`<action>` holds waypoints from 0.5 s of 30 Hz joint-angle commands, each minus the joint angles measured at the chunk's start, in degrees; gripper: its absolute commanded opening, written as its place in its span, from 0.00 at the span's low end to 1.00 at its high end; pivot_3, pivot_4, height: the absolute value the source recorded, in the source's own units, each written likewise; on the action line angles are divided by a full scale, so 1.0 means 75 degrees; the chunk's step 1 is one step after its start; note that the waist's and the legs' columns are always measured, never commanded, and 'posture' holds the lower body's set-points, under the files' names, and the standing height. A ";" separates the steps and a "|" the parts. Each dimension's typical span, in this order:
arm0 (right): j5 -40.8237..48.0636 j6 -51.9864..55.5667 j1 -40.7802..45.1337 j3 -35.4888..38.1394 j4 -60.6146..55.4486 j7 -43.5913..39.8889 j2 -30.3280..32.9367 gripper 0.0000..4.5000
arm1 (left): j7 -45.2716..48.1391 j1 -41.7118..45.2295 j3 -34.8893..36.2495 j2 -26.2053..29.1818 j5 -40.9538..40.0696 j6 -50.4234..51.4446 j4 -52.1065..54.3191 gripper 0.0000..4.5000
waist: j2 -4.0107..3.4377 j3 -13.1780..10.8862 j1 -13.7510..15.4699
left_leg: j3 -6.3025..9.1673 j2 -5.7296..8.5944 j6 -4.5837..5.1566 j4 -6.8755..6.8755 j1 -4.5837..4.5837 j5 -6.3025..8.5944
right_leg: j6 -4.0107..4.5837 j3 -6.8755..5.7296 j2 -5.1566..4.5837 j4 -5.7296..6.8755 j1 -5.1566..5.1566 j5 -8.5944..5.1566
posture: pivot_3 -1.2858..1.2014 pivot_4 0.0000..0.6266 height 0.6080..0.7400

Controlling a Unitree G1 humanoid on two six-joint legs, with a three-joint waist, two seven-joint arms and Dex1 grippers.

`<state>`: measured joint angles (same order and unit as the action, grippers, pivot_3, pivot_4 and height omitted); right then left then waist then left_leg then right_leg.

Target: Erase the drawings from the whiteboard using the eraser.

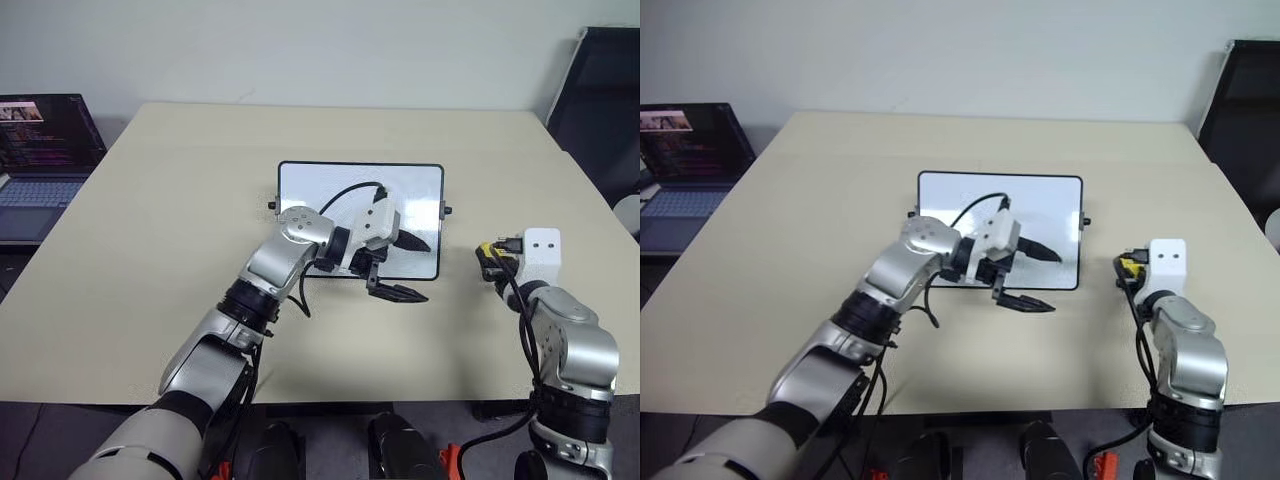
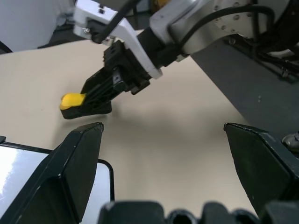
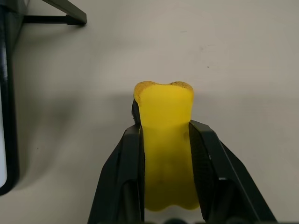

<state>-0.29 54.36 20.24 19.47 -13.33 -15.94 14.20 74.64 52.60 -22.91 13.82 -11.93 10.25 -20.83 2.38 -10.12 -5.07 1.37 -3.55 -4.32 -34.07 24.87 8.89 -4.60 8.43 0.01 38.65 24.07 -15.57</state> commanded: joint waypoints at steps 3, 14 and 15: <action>0.0298 -0.0626 0.0343 0.0163 0.0678 0.0224 0.0302 0.30 | 0.0017 0.0167 0.0028 -0.0153 0.0137 -0.0043 0.0151 1.00 | -0.0003 -0.0002 0.0004 | 0.0001 -0.0001 0.0000 0.0006 0.0000 0.0000 | -0.0007 -0.0002 0.0000 0.0000 0.0001 0.0001 | 0.52 0.24 1.00; 0.0967 -0.0841 0.0505 0.0230 0.0607 0.0440 0.0318 0.99 | -0.0419 0.0015 0.0492 0.0054 -0.0039 0.0387 0.0523 1.00 | -0.0013 -0.0008 -0.0001 | 0.0003 0.0000 0.0001 0.0008 -0.0001 0.0000 | -0.0011 -0.0002 0.0001 0.0001 0.0000 0.0001 | 0.52 0.24 1.00; 0.1083 -0.0791 0.0461 0.0173 0.0338 0.0383 0.0310 0.99 | -0.0499 -0.0010 0.0650 0.0140 -0.0106 0.0435 0.0594 1.00 | -0.0016 -0.0010 -0.0002 | 0.0003 0.0000 0.0001 0.0008 -0.0001 0.0000 | -0.0011 -0.0002 0.0002 0.0001 0.0001 0.0001 | 0.52 0.24 1.00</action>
<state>6.07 49.27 23.05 20.59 -6.29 -12.75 15.83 71.81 52.29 -21.06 14.12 -11.33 13.24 -19.26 2.26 -10.19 -5.08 1.39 -3.56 -4.32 -34.01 24.87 8.89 -4.69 8.42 0.02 38.66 24.07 -15.57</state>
